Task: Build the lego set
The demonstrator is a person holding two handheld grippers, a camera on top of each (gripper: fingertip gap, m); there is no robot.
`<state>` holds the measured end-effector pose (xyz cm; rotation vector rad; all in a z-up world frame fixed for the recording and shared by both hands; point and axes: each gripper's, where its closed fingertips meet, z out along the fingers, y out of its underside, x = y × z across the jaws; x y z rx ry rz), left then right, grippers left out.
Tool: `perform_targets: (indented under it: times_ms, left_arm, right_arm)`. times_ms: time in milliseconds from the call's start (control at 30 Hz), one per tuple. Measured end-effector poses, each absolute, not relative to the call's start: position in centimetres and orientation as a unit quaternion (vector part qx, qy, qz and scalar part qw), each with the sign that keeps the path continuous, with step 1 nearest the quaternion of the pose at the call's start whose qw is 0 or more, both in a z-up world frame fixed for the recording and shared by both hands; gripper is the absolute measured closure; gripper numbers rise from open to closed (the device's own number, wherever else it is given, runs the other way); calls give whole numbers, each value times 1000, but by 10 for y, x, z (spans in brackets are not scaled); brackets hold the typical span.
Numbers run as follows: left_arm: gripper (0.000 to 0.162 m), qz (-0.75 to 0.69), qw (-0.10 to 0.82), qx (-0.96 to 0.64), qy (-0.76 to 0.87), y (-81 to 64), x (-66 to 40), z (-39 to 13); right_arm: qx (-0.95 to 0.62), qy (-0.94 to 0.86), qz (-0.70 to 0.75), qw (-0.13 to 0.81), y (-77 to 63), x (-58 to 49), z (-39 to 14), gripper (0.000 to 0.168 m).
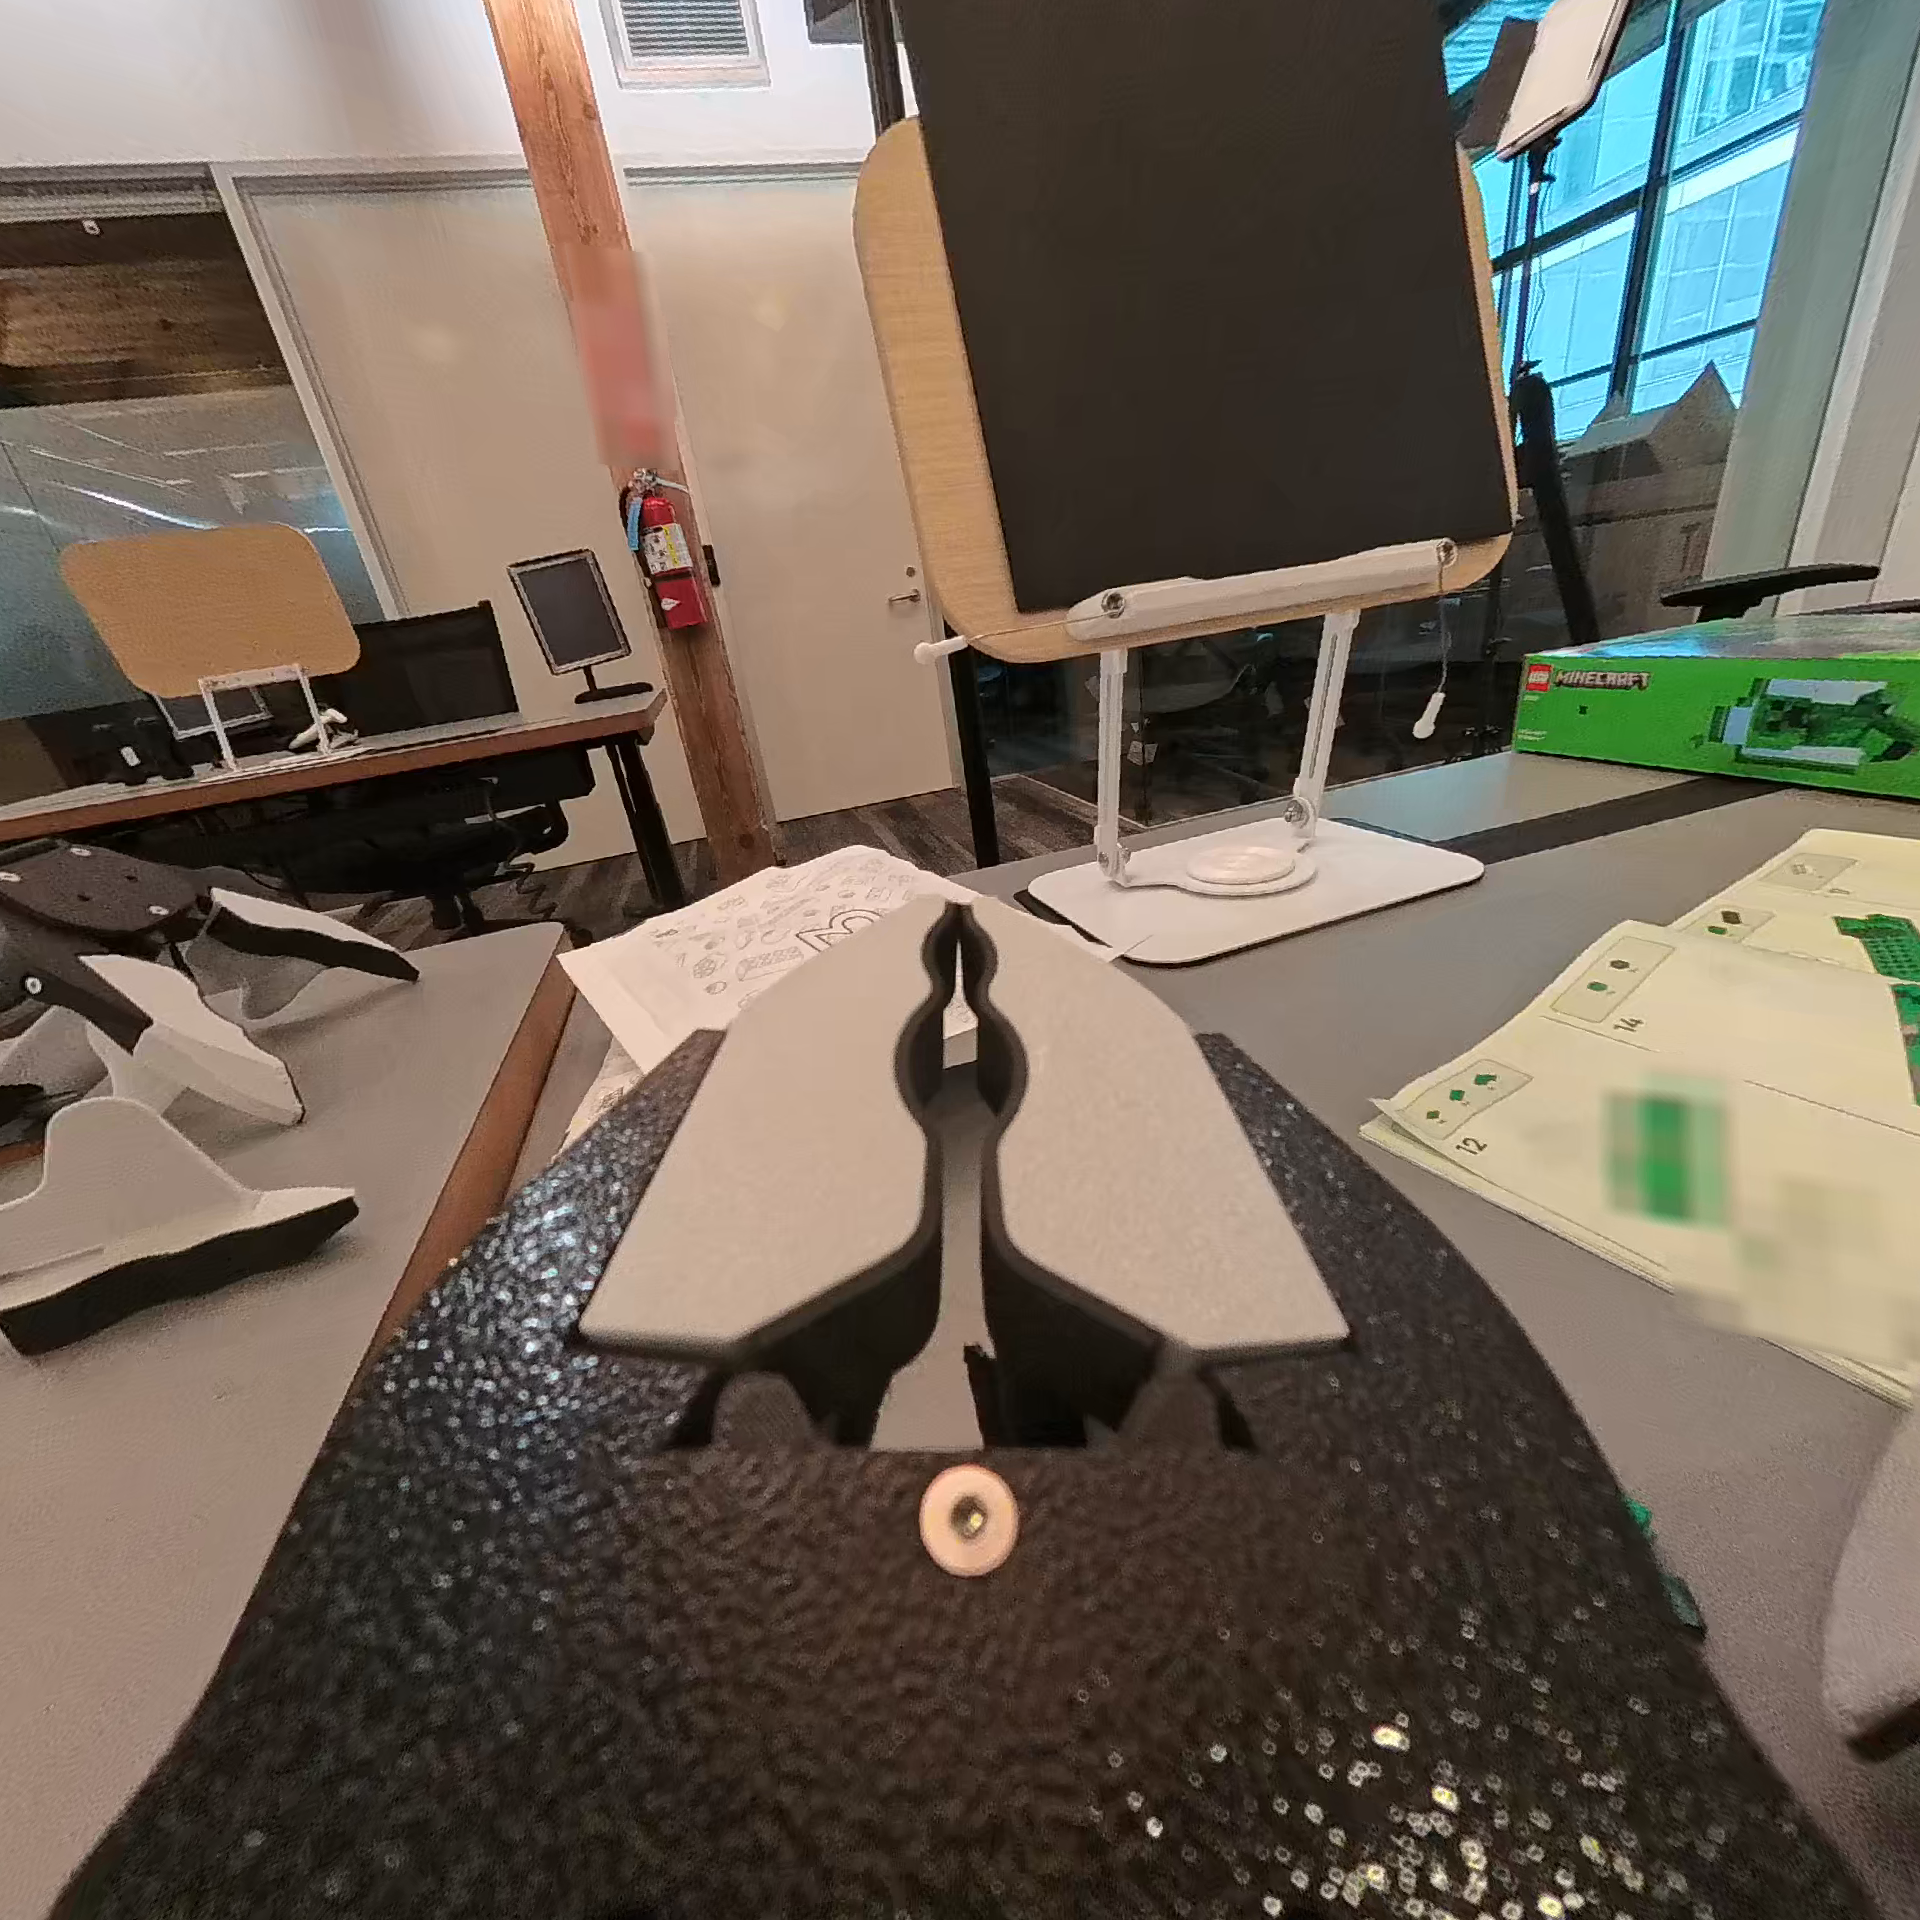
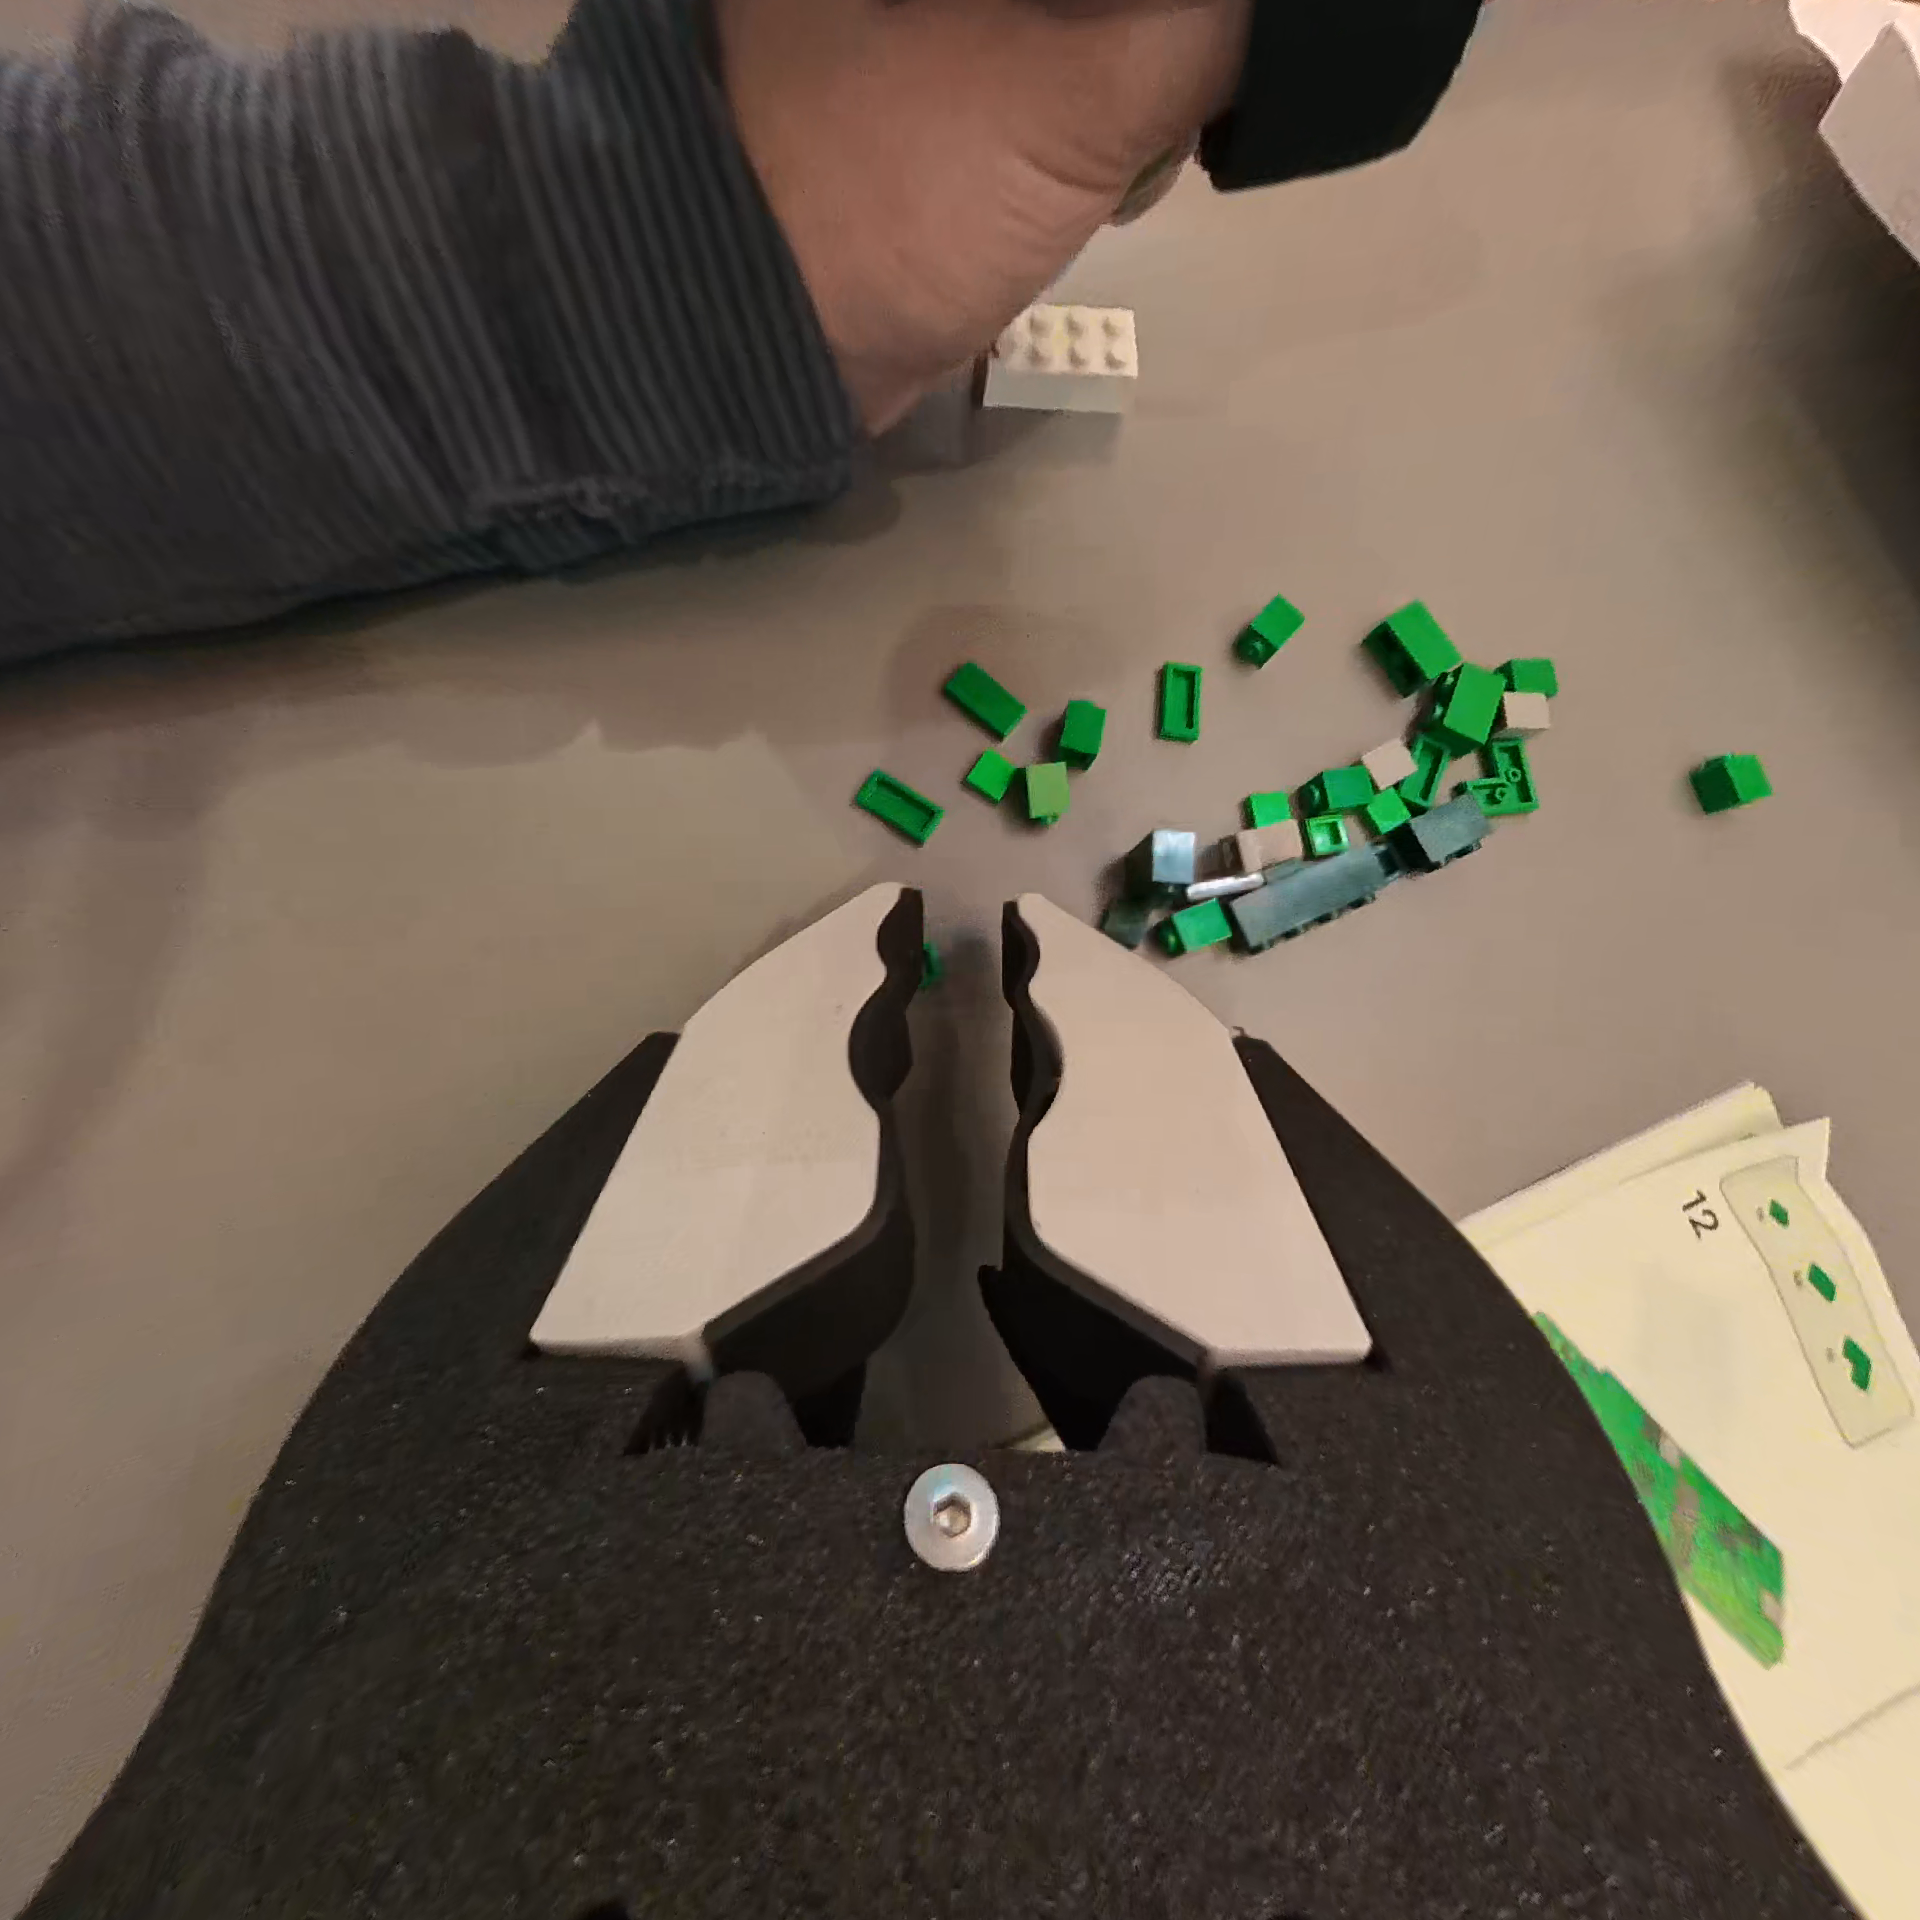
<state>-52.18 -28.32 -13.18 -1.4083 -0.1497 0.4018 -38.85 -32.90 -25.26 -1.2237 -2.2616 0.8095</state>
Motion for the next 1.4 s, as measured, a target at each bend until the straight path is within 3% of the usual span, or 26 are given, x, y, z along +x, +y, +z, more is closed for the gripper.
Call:
perform_targets:
  times_ms: [233,833,1167,1400]
  left_arm:
    - [162,171,748,-637,-79,-285,-525,-130]
    - [162,145,750,-639,-86,-283,-525,-132]
    - [162,140,746,-645,-82,-281,-523,-134]
    - [162,134,749,-643,-87,-281,-523,-134]
  right_arm:
    - [-457,-824,271,198,-333,-403,-262,164]
    - [-502,-804,257,188,-338,-420,-262,157]
    - [-474,-814,225,247,-330,-412,-257,160]
    - [-537,-754,203,320,-264,-327,-225,160]
